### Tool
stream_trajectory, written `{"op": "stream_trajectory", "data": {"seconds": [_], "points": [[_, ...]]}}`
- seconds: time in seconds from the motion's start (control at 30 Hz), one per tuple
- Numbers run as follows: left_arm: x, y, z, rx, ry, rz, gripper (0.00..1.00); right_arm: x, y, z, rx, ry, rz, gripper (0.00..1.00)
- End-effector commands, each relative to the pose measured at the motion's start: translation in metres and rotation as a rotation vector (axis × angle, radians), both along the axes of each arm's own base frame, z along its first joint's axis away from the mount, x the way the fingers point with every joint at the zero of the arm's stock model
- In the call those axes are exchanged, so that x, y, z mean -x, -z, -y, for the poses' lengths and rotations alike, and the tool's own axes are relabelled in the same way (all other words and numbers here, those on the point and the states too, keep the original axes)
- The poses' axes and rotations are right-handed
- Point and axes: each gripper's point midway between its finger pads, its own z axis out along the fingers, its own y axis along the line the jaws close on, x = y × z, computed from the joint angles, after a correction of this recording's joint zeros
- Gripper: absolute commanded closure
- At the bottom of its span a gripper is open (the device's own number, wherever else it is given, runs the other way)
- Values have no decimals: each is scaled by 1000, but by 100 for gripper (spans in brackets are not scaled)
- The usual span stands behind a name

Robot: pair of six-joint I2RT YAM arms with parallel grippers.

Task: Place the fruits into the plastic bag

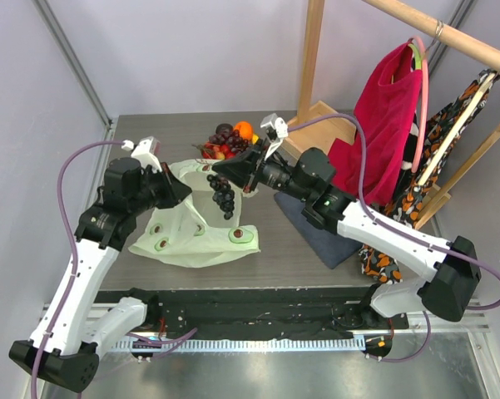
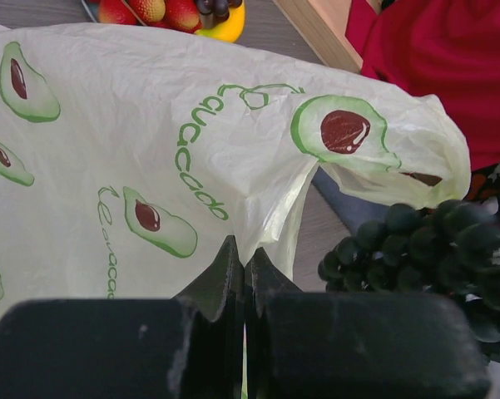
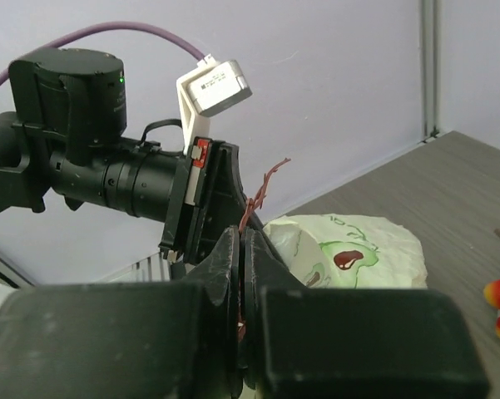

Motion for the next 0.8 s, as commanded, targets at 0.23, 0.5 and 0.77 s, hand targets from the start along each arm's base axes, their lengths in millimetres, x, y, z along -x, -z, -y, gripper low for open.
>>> {"op": "stream_trajectory", "data": {"seconds": [0.23, 0.5, 0.77], "points": [[-2, -50, 5, 96, -6, 126, 100, 10, 75, -25, 33, -51, -159, 99], [-1, -52, 4, 92, -8, 136, 100, 1, 117, -36, 118, -20, -231, 99], [-1, -42, 12, 115, 31, 109, 100, -4, 123, -103, 150, -132, -242, 99]]}}
